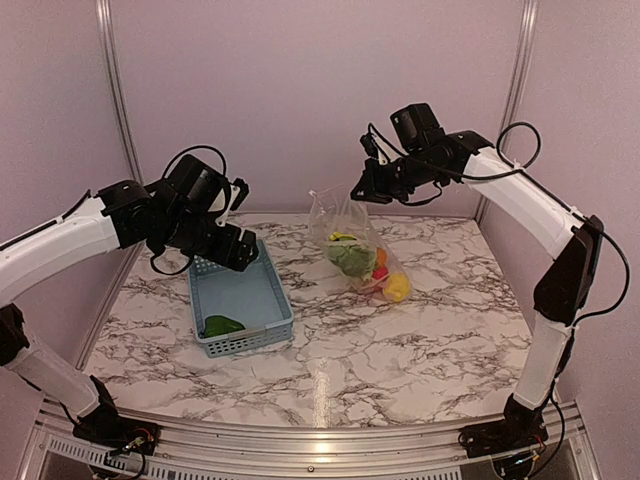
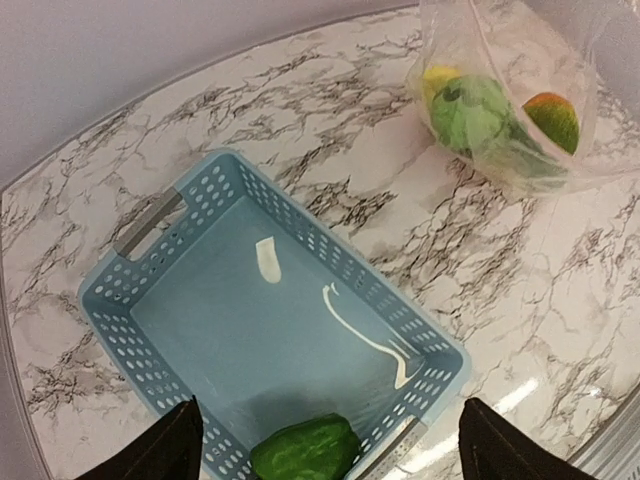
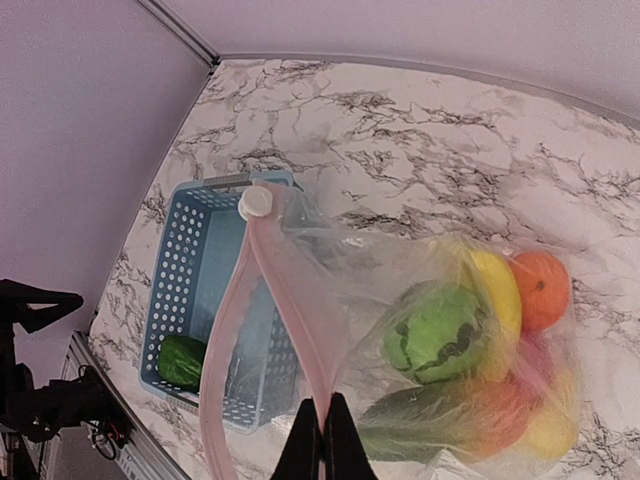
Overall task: Place the food in the zip-top bag and seal the zipper
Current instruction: Adjust the fake vegetable in the bin.
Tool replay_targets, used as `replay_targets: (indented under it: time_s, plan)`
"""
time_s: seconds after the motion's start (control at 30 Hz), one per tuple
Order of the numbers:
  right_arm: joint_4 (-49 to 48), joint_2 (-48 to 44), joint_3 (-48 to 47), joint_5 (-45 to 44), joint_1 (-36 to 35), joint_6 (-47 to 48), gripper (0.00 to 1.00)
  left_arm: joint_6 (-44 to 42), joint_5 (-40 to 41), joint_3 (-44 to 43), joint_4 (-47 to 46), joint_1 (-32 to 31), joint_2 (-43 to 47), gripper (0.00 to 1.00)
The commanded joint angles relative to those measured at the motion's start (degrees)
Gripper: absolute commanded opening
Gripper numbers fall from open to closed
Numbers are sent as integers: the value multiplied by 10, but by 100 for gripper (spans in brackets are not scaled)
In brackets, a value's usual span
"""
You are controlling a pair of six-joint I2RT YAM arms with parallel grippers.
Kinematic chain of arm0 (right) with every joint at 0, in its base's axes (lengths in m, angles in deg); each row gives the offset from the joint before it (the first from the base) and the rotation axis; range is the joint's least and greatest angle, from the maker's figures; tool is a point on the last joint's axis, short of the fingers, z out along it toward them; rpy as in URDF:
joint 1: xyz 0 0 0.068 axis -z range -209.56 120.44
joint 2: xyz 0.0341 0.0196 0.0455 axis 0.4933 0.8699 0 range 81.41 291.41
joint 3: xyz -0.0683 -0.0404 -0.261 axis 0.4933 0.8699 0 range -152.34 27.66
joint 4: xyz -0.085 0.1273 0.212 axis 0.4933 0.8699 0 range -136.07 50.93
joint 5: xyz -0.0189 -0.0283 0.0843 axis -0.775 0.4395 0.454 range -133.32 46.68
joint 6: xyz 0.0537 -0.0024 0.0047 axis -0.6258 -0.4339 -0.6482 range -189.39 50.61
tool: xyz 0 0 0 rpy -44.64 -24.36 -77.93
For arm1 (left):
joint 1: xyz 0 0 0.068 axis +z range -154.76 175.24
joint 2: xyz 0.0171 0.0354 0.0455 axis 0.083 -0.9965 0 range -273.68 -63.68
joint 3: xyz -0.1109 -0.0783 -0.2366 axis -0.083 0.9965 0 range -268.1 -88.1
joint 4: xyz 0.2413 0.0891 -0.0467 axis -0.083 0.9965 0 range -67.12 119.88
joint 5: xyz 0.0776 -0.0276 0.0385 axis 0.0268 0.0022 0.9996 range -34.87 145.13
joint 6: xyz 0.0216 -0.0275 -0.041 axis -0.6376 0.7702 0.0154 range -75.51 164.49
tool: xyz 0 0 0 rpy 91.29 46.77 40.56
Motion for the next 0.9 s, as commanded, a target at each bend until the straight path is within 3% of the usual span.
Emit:
replay_targets:
  time_s: [0.0, 0.2, 0.43, 0.87]
  plan:
    - [-15, -13, 6, 14, 4, 8, 0, -57, 47, 44, 159, 7, -26, 91]
    - [-16, -9, 5, 23, 4, 8, 0, -95, 51, 82, 156, 15, -59, 90]
    - [-14, -11, 9, 21, 4, 8, 0, -135, 5, 84, 169, 17, -109, 88]
    - [-24, -37, 48, 9, 4, 3, 0, -195, 18, 81, 180, 17, -186, 89]
